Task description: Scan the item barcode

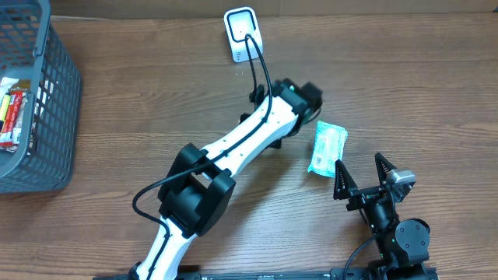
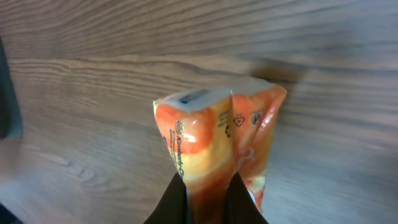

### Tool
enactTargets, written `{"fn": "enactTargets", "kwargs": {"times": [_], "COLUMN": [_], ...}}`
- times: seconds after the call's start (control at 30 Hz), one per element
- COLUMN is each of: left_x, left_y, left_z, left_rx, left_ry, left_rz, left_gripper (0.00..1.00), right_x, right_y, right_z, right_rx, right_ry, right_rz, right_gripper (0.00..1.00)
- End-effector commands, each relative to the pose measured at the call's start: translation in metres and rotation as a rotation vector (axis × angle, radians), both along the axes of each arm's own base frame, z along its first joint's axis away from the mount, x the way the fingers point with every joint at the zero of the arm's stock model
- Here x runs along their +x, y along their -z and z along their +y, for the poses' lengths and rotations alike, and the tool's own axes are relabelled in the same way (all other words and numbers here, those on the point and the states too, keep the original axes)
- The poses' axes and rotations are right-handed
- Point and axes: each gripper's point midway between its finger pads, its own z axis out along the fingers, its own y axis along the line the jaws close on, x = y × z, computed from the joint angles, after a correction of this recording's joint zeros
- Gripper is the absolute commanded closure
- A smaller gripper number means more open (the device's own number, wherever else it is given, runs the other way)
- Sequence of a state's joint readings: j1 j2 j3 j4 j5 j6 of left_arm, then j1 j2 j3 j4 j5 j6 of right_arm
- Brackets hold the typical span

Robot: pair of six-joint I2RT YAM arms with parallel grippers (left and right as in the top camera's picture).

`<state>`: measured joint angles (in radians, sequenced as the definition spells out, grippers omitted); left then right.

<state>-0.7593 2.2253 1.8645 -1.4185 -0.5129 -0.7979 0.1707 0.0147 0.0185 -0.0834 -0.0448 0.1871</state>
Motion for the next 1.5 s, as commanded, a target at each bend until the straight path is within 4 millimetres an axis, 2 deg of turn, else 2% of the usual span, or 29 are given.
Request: {"fn": "enactTargets", "kwargs": {"times": [0.0,0.23,0.47,0.7,0.77,0.87,0.97,1.1,1.2,1.3,1.33,1.37,1.47], "left_x": [0.003,0.001,-0.004,-0.003,-0.001,0.006,0.013,0.018,0.013,0.002,-0.002,-0.004,-0.01], "left_y": [0.003,0.02,0.035,0.029,0.022,0.0,-0.025,-0.055,-0.075,-0.085,-0.086,-0.085,-0.081], "left_z": [0.013,0.008,0.008,0.009,0.008,0.002,-0.013,-0.056,-0.093,-0.123,-0.129,-0.133,-0.141], "left_rx": [0.056,0.019,0.007,0.013,0.008,-0.035,-0.148,-0.386,-0.584,-0.738,-0.776,-0.797,-0.818], "left_ry": [-0.025,-0.03,-0.025,-0.019,-0.025,-0.057,-0.078,0.04,0.188,0.298,0.315,0.317,0.332], "left_rz": [-0.078,-0.073,-0.055,-0.048,-0.051,-0.066,-0.06,0.02,0.109,0.184,0.205,0.218,0.237], "left_gripper": [0.96,0.95,0.86,0.81,0.81,0.8,0.81,0.79,0.75,0.73,0.59,0.51,0.42], "right_x": [0.0,0.0,0.0,0.0,0.0,0.0,0.0,0.0,0.0,0.0,0.0,0.0,0.0], "right_y": [0.002,0.002,0.002,0.002,0.002,0.002,0.002,0.002,0.002,0.002,0.002,0.002,0.002], "right_z": [-0.002,-0.002,-0.002,-0.002,-0.002,-0.002,-0.002,-0.002,-0.002,-0.002,-0.002,-0.002,-0.002], "right_rx": [0.008,0.007,0.008,0.007,0.008,0.007,0.008,0.008,0.007,0.007,0.007,0.007,0.007], "right_ry": [0.01,0.01,0.01,0.01,0.01,0.01,0.01,0.01,0.01,0.01,0.01,0.01,0.01], "right_rz": [-0.002,-0.002,-0.002,-0.002,-0.002,-0.002,-0.002,-0.002,-0.002,-0.002,-0.002,-0.002,-0.002], "right_gripper": [0.0,0.0,0.0,0.0,0.0,0.0,0.0,0.0,0.0,0.0,0.0,0.0,0.0]}}
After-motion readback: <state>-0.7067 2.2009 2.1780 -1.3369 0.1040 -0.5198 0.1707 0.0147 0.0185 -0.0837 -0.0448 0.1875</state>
